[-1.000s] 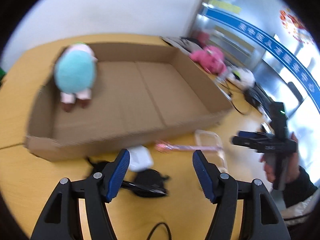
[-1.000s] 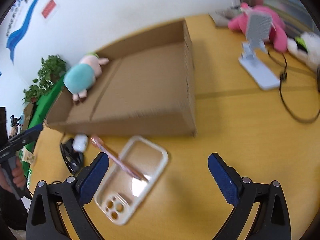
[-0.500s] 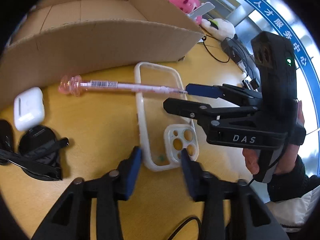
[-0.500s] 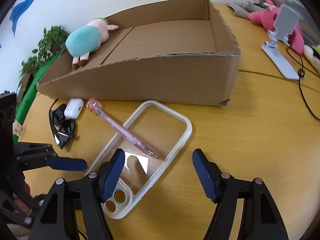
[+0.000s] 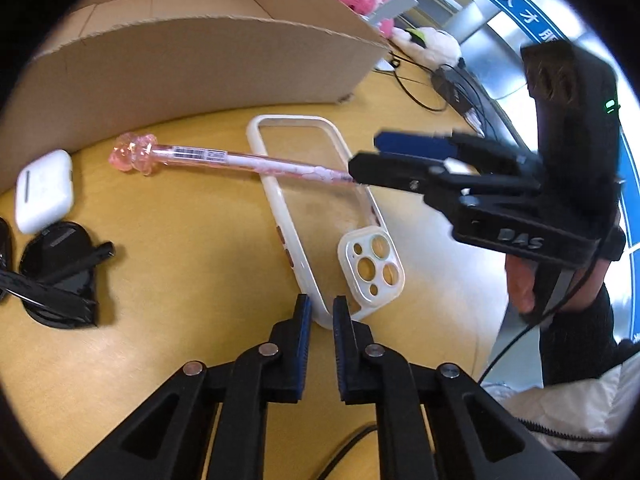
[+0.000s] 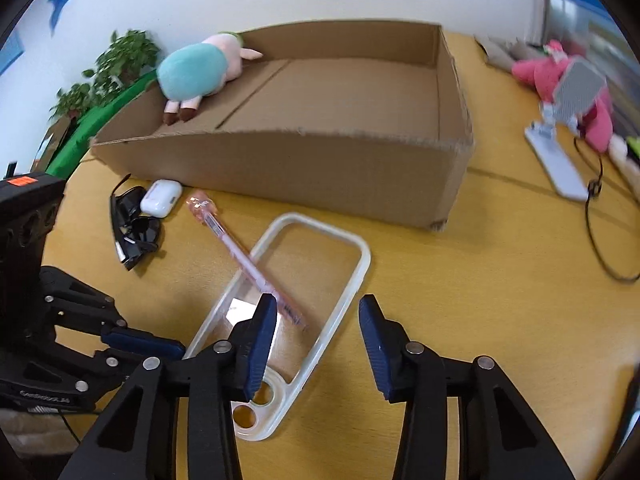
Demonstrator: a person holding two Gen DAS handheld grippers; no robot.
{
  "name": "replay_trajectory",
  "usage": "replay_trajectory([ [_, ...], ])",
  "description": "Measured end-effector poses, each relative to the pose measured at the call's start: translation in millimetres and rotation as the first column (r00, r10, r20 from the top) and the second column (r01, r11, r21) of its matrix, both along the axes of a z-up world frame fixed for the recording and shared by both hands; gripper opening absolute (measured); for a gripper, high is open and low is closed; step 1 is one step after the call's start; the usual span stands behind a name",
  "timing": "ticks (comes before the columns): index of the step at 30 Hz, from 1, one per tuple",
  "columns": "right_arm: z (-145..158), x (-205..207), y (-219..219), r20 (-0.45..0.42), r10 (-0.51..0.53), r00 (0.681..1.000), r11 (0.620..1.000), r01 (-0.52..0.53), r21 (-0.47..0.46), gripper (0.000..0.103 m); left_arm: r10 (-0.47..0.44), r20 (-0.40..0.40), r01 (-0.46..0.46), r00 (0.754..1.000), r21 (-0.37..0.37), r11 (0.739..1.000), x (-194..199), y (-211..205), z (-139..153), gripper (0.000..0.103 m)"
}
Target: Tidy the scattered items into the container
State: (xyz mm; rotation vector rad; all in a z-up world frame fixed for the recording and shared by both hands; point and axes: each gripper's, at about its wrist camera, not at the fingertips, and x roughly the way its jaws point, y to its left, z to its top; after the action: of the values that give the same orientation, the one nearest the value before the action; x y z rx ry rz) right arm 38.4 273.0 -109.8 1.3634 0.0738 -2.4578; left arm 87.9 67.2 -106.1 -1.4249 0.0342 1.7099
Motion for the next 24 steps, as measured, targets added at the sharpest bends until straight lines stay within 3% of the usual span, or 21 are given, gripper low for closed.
replay_trajectory([
  [2, 7.1, 0.9, -10.8, -0.018, 0.078, 0.997, 0.997, -0.077, 0.027, 0.059, 0.008, 0.015, -0.008, 1.0, 0.016, 1.0, 0.2, -1.3, -1.7, 0.01],
  [5, 1.3, -2.8, -33.7, 0.005, 0.171, 0.985, 0.982, -0.171, 0.079, 0.06, 0.056, 0.053, -0.058, 0.997, 0.046, 0.997, -5.1, -1.1, -4.4, 0.01],
  [6, -3.6, -6.0, -40.1, 0.019, 0.184, 0.983, 0.978, -0.185, 0.095, 0.057, 0.073, 0.063, -0.076, 0.995, 0.056, 0.996, -5.2, -3.4, -4.8, 0.011],
  [8, -15.5, -12.0, -48.1, 0.068, 0.192, 0.979, 0.974, -0.199, 0.106, 0.034, 0.116, 0.077, -0.122, 0.99, 0.081, 0.989, -9.5, -13.5, -3.1, 0.017],
  [12, -16.6, -12.1, -55.0, 0.074, 0.206, 0.976, 0.969, -0.214, 0.123, 0.016, 0.207, 0.113, -0.22, 0.972, 0.117, 0.969, -23.9, -21.4, -1.1, 0.04],
  [16, -15.3, -10.7, -56.3, 0.093, 0.179, 0.98, 0.975, -0.189, 0.118, 0.015, 0.233, 0.173, -0.262, 0.957, 0.165, 0.951, -45.1, -11.2, -3.3, 0.041],
  [24, -15.6, 5.2, -39.5, 0.112, 0.118, 0.987, 0.993, -0.114, -0.042, 0.011, 0.316, 0.284, -0.379, 0.905, 0.201, 0.904, -84.0, -3.7, -20.2, 0.04],
])
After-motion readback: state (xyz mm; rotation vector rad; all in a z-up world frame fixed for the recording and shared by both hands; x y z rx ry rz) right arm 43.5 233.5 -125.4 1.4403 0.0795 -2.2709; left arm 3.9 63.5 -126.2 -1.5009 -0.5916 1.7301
